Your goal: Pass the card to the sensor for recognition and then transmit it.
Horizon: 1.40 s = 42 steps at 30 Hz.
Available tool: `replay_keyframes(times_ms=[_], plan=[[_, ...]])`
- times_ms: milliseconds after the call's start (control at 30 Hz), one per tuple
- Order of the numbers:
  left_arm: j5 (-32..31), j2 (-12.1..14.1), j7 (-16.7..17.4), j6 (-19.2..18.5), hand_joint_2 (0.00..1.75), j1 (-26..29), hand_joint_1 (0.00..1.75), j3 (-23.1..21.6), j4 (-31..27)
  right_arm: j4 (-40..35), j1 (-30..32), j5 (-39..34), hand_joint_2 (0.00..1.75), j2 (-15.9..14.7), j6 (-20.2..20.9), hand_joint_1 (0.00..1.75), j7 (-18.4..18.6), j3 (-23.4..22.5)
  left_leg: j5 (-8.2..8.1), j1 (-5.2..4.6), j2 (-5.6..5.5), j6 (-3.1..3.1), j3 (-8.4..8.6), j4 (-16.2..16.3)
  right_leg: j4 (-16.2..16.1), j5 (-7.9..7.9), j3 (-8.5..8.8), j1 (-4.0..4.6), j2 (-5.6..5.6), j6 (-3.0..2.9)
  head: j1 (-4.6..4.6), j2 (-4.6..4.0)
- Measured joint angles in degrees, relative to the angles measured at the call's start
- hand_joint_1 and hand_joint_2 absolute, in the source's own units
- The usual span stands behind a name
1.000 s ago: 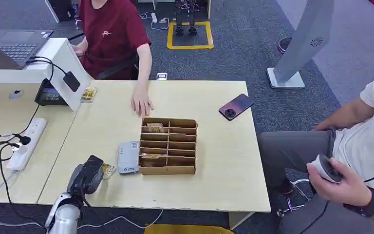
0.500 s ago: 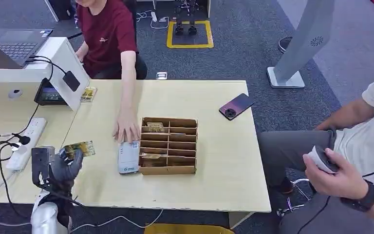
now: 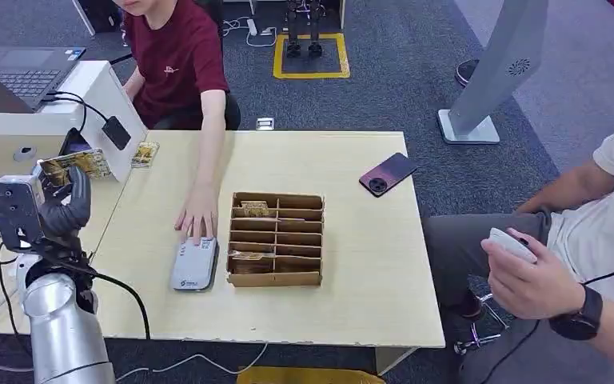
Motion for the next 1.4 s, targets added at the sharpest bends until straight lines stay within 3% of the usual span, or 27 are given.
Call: replay_keyframes(times_ms=[267,300,333,367,700,800,933,1000,1133,1233,1367,1400], plan=[[-0.9,-0.4,-0.2,-0.2,1.75,-0.6,1.75,0.0,-0.8,0.0,0.0,0.3,0.00,0.0,0.0,0.00,0.0,0.0,0.00,0.00,0.03,0.00,-0.05,0.0,0.0,0.00,-0.07,0.00,0.02,0.00,-0.04,0.00],[-7.3,-0.4,-1.4,2.3,1.75,-0.7,1.75,-0.6,-0.9,0.0,0.0,0.4,0.00,0.0,0.0,0.00,-0.2,0.0,0.00,0.00,0.03,0.00,-0.06,0.0,0.0,0.00,-0.08,0.00,0.01,0.00,-0.04,0.00],[-26.7,0.8,-2.4,10.7,1.75,-0.8,1.75,-3.4,-0.9,0.0,-0.1,0.9,0.00,0.0,0.2,0.00,-0.2,0.0,0.00,0.00,0.03,0.00,-0.07,0.0,0.0,0.00,-0.09,0.01,0.01,0.00,-0.04,0.00],[-30.6,1.4,-2.6,12.1,1.75,-0.9,1.75,-4.8,-0.9,0.0,-0.2,0.9,0.00,0.0,0.2,0.00,-0.2,0.0,0.00,0.00,0.03,0.00,-0.08,0.0,0.0,0.00,-0.09,0.00,0.00,0.00,-0.04,0.00],[-32.1,3.2,-3.0,13.4,1.75,-1.5,1.75,-8.0,-0.7,0.0,-0.2,0.9,0.00,0.0,0.2,0.00,-0.2,0.0,0.00,0.00,0.03,0.00,-0.09,0.0,0.0,0.00,-0.09,0.00,0.01,0.00,-0.07,0.00],[-39.4,4.2,-2.9,16.3,1.75,-1.6,1.75,-9.0,-0.4,0.0,-0.3,1.0,0.00,0.0,0.3,0.00,-0.3,0.1,0.00,0.00,0.03,0.00,-0.10,0.0,0.0,0.00,-0.13,0.00,0.02,0.00,-0.04,0.00],[-59.1,7.7,0.7,23.9,1.75,-4.8,1.75,-12.5,4.2,0.1,-0.5,1.5,0.00,0.0,0.6,0.00,-0.5,0.9,0.01,0.00,0.03,-0.01,-0.12,0.0,0.0,0.01,-0.16,0.00,0.02,0.01,-0.05,0.00],[-63.8,9.6,3.3,26.1,1.75,-7.0,1.75,-15.0,7.8,0.1,-0.6,1.5,0.00,0.0,0.7,0.00,-0.7,1.3,0.06,0.00,0.03,-0.04,-0.11,0.0,0.0,0.05,-0.16,0.00,0.02,-0.01,-0.02,0.00],[-64.5,14.5,9.8,28.4,1.75,-10.5,1.75,-21.5,14.4,0.1,-0.6,1.2,0.00,0.0,0.7,0.00,-1.1,1.6,0.08,0.01,0.17,-0.08,-0.12,0.0,0.0,0.14,-0.24,0.02,0.19,-0.10,-0.02,0.00],[-64.5,16.5,11.1,29.0,1.75,-12.2,1.75,-24.5,17.9,0.2,-0.5,1.1,0.00,0.0,0.7,0.00,-1.1,1.8,0.09,0.02,0.18,-0.08,-0.13,0.0,0.0,0.14,-0.25,0.02,0.23,-0.10,0.00,0.00],[-64.5,17.3,11.4,29.1,1.75,-13.1,1.75,-25.6,20.5,0.2,-0.6,1.0,0.00,0.0,0.3,0.00,-0.9,2.0,0.08,0.01,0.25,-0.08,-0.20,0.0,0.0,0.14,-0.32,0.02,0.29,-0.10,-0.02,0.00],[-64.5,17.3,11.1,29.1,1.75,-13.2,0.00,-25.6,21.0,0.3,-0.6,1.0,0.00,0.0,0.2,0.00,-0.9,2.1,0.08,0.01,0.25,-0.08,-0.21,0.0,0.0,0.14,-0.34,0.01,0.29,-0.10,0.00,0.00]])
